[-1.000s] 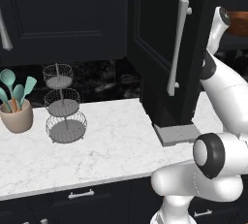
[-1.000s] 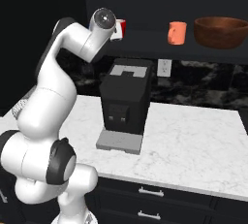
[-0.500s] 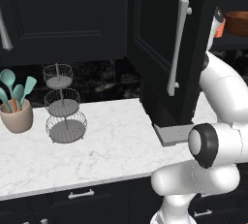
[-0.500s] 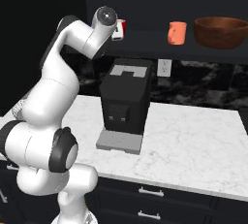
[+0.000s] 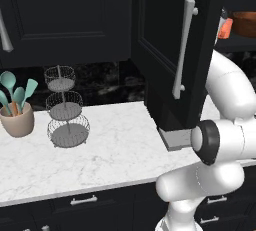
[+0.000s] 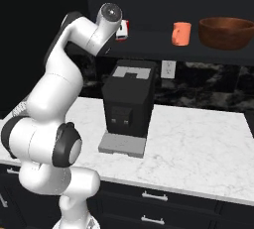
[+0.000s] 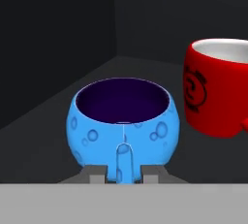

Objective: Gather all objects into one cabinet and sort the glasses and bowls to opposite sides.

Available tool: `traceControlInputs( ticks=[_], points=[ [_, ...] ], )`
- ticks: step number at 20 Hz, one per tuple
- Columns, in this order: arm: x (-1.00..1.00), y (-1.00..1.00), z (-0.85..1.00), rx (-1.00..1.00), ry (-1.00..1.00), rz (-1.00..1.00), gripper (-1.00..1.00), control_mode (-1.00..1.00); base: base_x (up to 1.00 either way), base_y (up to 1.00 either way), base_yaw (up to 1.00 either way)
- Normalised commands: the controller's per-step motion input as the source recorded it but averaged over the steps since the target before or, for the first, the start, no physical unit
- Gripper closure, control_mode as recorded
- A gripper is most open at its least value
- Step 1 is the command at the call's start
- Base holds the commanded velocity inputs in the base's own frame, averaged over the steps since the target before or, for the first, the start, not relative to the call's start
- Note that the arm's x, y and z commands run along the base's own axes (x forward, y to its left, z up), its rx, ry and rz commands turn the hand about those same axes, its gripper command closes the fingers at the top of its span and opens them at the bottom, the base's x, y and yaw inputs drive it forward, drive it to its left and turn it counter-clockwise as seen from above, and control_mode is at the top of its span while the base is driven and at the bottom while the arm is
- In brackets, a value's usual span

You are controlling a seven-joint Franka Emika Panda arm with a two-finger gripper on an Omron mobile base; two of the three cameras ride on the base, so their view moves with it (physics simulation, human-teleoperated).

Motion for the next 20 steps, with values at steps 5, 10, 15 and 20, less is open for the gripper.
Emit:
traceControlInputs(
  ticks=[5, 10, 15, 20],
  points=[
    [0.0, 0.01, 0.0, 0.0, 0.0, 0.0, -1.0, -1.0, 0.0, 0.0, 0.0],
    [-0.08, 0.0, 0.0, 0.0, 0.0, 0.0, -1.0, -1.0, 0.0, 0.0, 0.0],
    [-0.64, -0.51, 0.14, 0.0, -0.03, -0.01, -1.0, -1.0, 0.0, 0.0, 0.0],
    [-0.95, -0.71, 0.07, -0.02, -0.17, -0.19, -1.0, -1.0, 0.0, 0.0, 0.0]
  ],
)
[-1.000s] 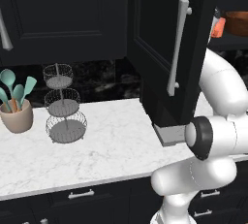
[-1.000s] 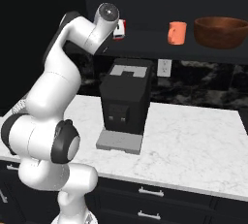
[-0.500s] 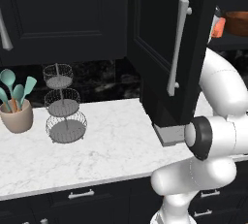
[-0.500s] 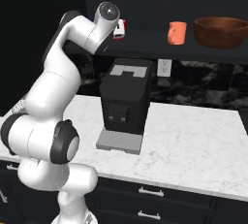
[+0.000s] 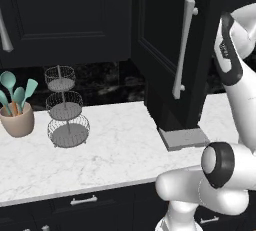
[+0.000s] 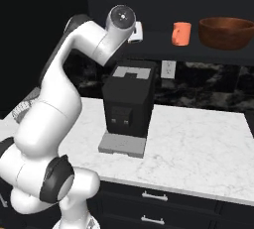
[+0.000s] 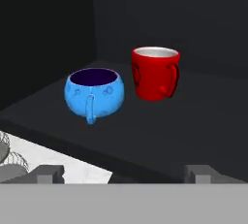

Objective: Gather all objects into one cabinet and sort the glasses and bowls to opposite sides.

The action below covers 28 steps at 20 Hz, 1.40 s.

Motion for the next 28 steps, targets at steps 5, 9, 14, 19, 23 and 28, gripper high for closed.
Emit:
traceControlInputs(
  ticks=[5, 9, 14, 19, 23, 28],
  points=[
    [-0.11, -0.74, 0.22, 0.0, 0.04, -0.43, -1.0, -1.0, 0.0, 0.0, 0.0],
    [0.0, -0.62, 0.2, 0.0, 0.19, -0.46, -1.0, -1.0, 0.0, 0.0, 0.0],
    [0.0, -0.68, 0.47, 0.03, 0.24, -0.39, -1.0, -1.0, 0.0, 0.0, 0.0],
    [-0.12, -0.65, 0.09, 0.11, 0.15, -0.25, -1.0, -1.0, 0.0, 0.0, 0.0],
    [-0.04, -0.22, -0.44, 0.12, -0.01, -0.05, -1.0, -1.0, 0.0, 0.0, 0.0],
    [0.12, -0.16, -0.1, 0.14, -0.11, 0.0, -1.0, -1.0, 0.0, 0.0, 0.0]
  ],
)
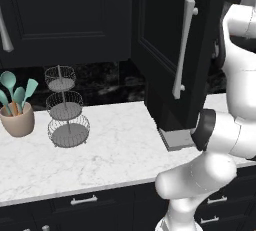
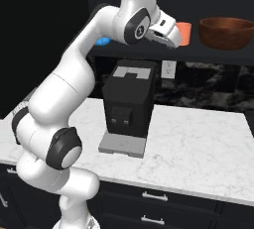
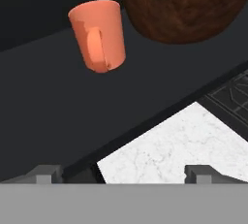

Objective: Gather all objects into one cabinet and sort the glasses and bowls to opposite sides.

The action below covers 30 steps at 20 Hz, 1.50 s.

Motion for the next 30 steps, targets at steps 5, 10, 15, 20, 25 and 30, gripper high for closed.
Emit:
traceControlInputs(
  ticks=[5, 10, 15, 20, 25, 30],
  points=[
    [0.17, -0.02, -0.05, 0.06, -0.2, 0.0, -1.0, -1.0, 0.0, 0.0, 0.0],
    [0.25, 0.02, -0.19, 0.0, -0.26, 0.0, -1.0, -1.0, 0.0, 0.0, 0.0],
    [0.19, 0.0, -0.07, 0.0, -0.16, 0.0, -1.0, -1.0, 0.0, 0.0, 0.0],
    [0.19, -0.08, 0.0, 0.0, -0.01, 0.0, -1.0, -1.0, 0.0, 0.0, 0.0],
    [0.25, 0.0, 0.0, -0.02, 0.0, 0.0, -1.0, -1.0, 0.0, 0.0, 0.0],
    [0.35, -0.05, 0.0, -0.03, 0.0, 0.0, -1.0, -1.0, 0.0, 0.0, 0.0]
  ],
)
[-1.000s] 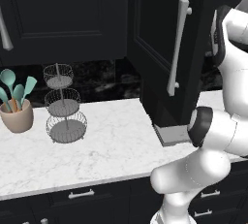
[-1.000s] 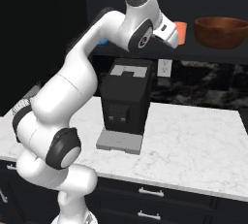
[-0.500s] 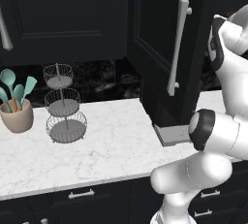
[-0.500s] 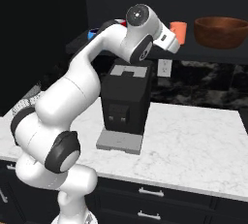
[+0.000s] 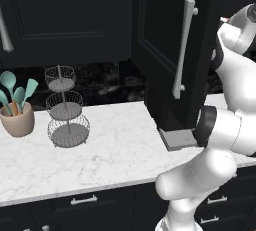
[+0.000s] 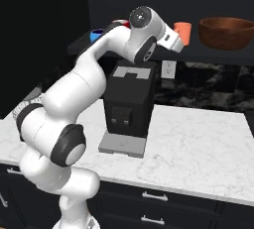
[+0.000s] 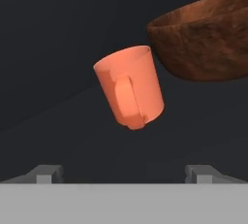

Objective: Gather all objects into one cabinet and sort the glasses and bowls to opposite sides.

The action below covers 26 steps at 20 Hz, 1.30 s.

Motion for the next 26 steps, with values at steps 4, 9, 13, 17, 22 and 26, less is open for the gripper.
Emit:
traceControlInputs(
  ticks=[4, 9, 13, 17, 22, 26],
  points=[
    [0.36, -0.21, 0.0, -0.05, 0.01, 0.0, -1.0, -1.0, 0.0, 0.0, 0.0],
    [0.23, -0.3, 0.0, -0.07, 0.03, -0.01, -1.0, -1.0, 0.0, 0.0, 0.0],
    [0.19, -0.18, 0.0, -0.05, 0.04, -0.03, -1.0, -1.0, 0.0, 0.0, 0.0],
    [0.14, 0.0, 0.0, -0.02, 0.05, -0.03, -1.0, -1.0, 0.0, 0.0, 0.0],
    [0.03, 0.0, 0.0, -0.01, 0.04, -0.02, -1.0, -1.0, 0.0, 0.0, 0.0],
    [0.13, 0.0, -0.02, 0.0, 0.0, -0.01, -1.0, -1.0, 0.0, 0.0, 0.0]
  ],
)
